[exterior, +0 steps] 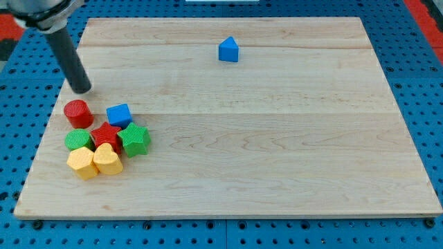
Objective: Move your arm to the top center
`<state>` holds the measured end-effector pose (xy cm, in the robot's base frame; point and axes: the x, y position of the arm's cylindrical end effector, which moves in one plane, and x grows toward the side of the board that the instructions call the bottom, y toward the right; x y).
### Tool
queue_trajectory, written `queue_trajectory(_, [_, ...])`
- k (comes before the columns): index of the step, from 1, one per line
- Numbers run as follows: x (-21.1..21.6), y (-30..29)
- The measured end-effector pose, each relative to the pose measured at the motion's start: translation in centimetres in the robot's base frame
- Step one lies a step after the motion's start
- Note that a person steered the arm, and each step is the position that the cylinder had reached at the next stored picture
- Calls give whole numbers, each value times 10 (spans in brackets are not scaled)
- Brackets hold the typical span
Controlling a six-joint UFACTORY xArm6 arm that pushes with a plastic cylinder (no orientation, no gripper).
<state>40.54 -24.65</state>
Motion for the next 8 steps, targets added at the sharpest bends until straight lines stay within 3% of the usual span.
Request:
queue_trajectory(2, [45, 21])
queue_trajectory(3, [36, 22])
queue_trajectory(4, [-26, 37])
queue_trajectory(6, [-116, 200])
queue_trajectory(8, [-193, 174])
